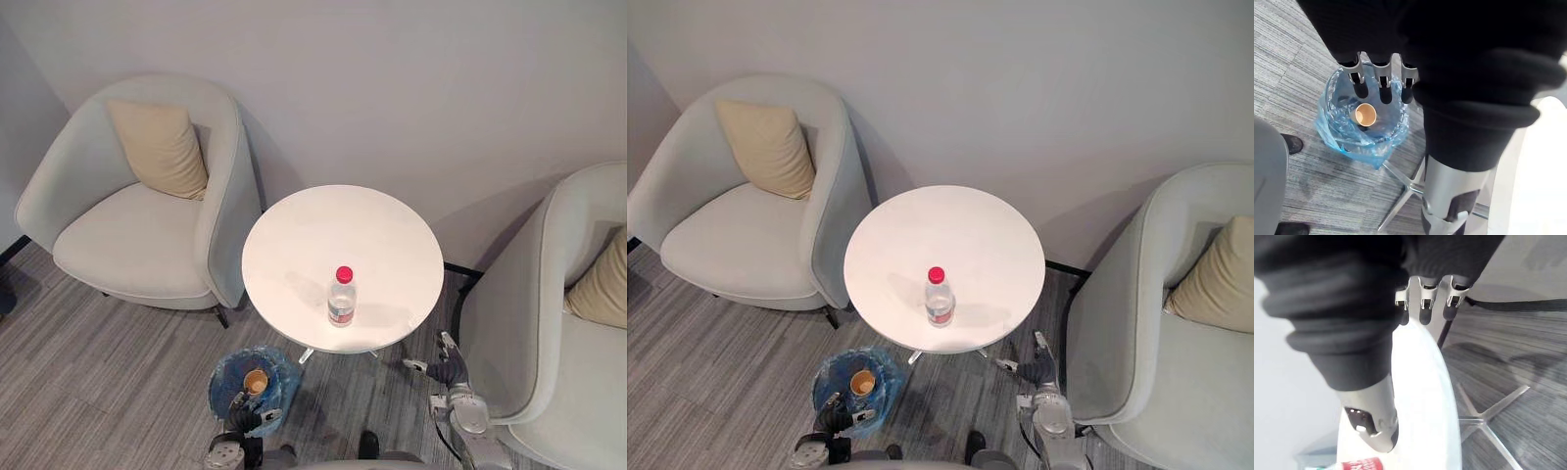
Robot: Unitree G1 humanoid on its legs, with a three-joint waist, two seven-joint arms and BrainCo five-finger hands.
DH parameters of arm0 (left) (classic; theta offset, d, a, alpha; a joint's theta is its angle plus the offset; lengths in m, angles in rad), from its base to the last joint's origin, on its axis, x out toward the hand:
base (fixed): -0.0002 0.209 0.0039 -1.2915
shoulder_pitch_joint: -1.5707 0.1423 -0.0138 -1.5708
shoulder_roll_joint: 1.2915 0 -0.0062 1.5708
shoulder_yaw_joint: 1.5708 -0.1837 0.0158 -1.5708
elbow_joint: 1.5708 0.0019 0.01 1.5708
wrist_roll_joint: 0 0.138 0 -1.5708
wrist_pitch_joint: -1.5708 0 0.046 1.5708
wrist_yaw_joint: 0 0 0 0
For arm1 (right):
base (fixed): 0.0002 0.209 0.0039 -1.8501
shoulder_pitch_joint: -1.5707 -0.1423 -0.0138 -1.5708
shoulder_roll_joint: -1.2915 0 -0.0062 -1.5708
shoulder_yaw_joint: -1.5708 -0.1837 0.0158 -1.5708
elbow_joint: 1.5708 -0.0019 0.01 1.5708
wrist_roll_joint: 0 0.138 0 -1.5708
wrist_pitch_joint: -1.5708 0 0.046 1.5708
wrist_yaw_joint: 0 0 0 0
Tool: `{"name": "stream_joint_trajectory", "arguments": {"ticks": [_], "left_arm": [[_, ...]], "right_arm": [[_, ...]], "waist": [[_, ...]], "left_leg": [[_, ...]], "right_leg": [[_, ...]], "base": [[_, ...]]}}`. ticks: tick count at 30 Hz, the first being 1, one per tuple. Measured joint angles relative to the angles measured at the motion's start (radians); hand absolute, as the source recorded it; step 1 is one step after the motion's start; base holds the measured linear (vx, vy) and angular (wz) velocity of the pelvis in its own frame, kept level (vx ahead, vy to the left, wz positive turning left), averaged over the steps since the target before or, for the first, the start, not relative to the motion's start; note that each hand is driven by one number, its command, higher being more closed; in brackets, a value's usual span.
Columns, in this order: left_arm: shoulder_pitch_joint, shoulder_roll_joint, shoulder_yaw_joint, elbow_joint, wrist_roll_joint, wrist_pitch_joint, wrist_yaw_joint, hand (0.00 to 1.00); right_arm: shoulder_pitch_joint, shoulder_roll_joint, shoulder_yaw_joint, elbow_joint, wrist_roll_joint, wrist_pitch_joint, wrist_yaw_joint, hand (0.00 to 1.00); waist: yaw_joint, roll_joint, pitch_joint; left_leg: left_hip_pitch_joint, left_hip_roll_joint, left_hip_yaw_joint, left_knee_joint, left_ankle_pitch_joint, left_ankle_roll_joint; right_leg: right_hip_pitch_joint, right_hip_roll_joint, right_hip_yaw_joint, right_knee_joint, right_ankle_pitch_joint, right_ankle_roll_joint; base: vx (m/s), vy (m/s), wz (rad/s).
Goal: Gather rubbish on tea table into small bin, then transfer packed bag to large trash can.
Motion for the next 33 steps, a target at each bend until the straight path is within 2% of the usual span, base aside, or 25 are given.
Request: {"name": "stream_joint_trajectory", "arguments": {"ticks": [4,15,20,24,30,33], "left_arm": [[0.0,0.006,-0.019,-0.001,0.0,-0.001,0.0,0.0],[0.001,0.009,-0.024,0.0,0.0,-0.004,-0.002,0.0],[0.001,0.008,-0.025,0.0,0.0,-0.02,-0.002,0.0],[-0.006,0.006,-0.03,-0.003,0.0,-0.023,-0.002,0.0],[-0.01,0.003,-0.034,-0.016,-0.001,-0.023,-0.002,0.0],[-0.021,0.003,-0.043,-0.02,-0.005,-0.024,-0.002,0.0]], "right_arm": [[-0.005,-0.01,0.038,-0.047,-0.034,-0.021,0.003,0.0],[-0.093,-0.05,0.153,-0.071,-0.055,-0.024,0.019,0.0],[-0.163,-0.056,0.205,-0.068,-0.055,-0.024,0.018,0.0],[-0.194,-0.058,0.22,-0.041,-0.052,-0.024,0.018,0.0],[-0.252,-0.055,0.229,-0.018,-0.05,-0.023,0.017,0.0],[-0.285,-0.053,0.231,0.011,-0.035,-0.023,0.015,0.0]], "waist": [[0.002,-0.006,-0.005],[0.026,-0.004,-0.009],[0.033,0.0,-0.007],[0.054,0.003,-0.004],[0.057,0.01,0.018],[0.07,0.015,0.043]], "left_leg": [[-0.005,-0.002,-0.015,-0.005,0.0,0.0],[-0.023,-0.006,-0.051,-0.015,0.006,0.0],[-0.047,-0.007,-0.058,-0.015,0.008,0.001],[-0.066,-0.011,-0.083,-0.015,0.018,0.001],[-0.089,-0.018,-0.11,-0.016,0.032,0.0],[-0.092,-0.018,-0.121,-0.016,0.033,-0.002]], "right_leg": [[0.005,0.0,-0.014,-0.012,0.002,-0.001],[0.001,0.0,-0.049,-0.034,0.003,-0.002],[-0.012,-0.001,-0.058,-0.035,0.003,-0.002],[-0.025,-0.003,-0.08,-0.036,0.003,-0.002],[-0.033,-0.009,-0.112,-0.035,0.003,-0.002],[-0.035,-0.009,-0.117,-0.033,0.003,-0.002]], "base": [[-0.02,0.01,0.1],[0.01,0.005,0.09],[-0.01,0.007,0.06],[0.0,0.0,0.17],[-0.04,0.0,0.16],[-0.04,-0.002,0.05]]}}
